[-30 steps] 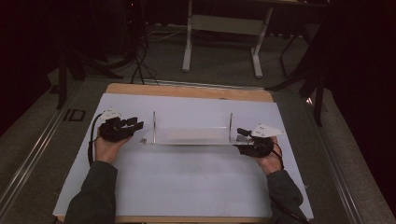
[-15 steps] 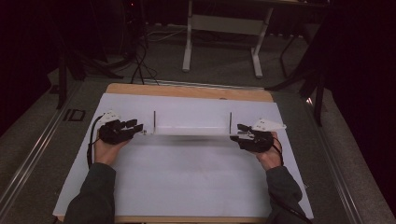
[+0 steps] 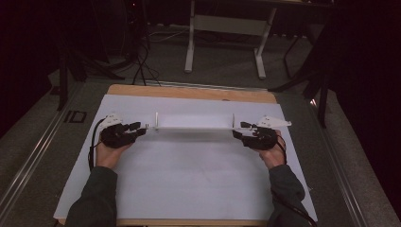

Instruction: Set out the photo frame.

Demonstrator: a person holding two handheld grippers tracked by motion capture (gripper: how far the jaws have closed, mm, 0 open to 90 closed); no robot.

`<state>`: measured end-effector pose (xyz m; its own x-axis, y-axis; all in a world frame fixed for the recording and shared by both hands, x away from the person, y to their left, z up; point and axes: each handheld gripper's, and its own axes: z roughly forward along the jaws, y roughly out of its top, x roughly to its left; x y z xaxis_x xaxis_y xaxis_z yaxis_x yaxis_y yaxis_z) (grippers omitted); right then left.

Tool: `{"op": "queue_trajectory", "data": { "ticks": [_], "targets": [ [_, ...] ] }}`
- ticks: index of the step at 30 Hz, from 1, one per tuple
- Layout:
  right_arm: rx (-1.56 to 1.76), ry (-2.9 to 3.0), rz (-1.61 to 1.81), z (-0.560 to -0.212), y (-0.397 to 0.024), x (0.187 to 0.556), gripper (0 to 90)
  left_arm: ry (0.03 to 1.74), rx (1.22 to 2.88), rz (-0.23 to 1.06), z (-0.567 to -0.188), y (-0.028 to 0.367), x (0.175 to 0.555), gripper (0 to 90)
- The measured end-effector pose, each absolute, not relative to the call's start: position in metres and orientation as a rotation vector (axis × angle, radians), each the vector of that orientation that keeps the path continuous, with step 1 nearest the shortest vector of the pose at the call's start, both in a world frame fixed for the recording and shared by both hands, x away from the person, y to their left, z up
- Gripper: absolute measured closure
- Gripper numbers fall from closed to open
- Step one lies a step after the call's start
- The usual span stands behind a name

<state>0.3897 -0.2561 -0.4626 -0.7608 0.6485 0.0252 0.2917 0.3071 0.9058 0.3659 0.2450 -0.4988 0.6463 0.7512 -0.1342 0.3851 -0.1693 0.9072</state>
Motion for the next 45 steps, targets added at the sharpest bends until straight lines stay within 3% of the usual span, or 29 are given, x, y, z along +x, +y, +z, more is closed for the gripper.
{"op": "queue_trajectory", "data": {
  "ticks": [15, 32, 36, 45],
  "targets": [
    [0.869, 2.173, 1.513, -0.461, -0.259, 0.398, 44.9, 0.822, 1.794, 0.464, -0.492, 0.217, 0.376, 57.6],
    [0.974, 2.013, 1.593, -0.454, -0.252, 0.410, 47.1, 0.923, 1.796, 0.565, -0.476, 0.205, 0.388, 62.1],
    [0.980, 2.011, 1.582, -0.453, -0.251, 0.411, 47.3, 0.904, 1.686, 0.546, -0.461, 0.212, 0.383, 62.9],
    [1.017, 1.985, 1.585, -0.451, -0.249, 0.419, 48.0, 0.921, 1.763, 0.583, -0.461, 0.207, 0.396, 64.7]
  ]
}}
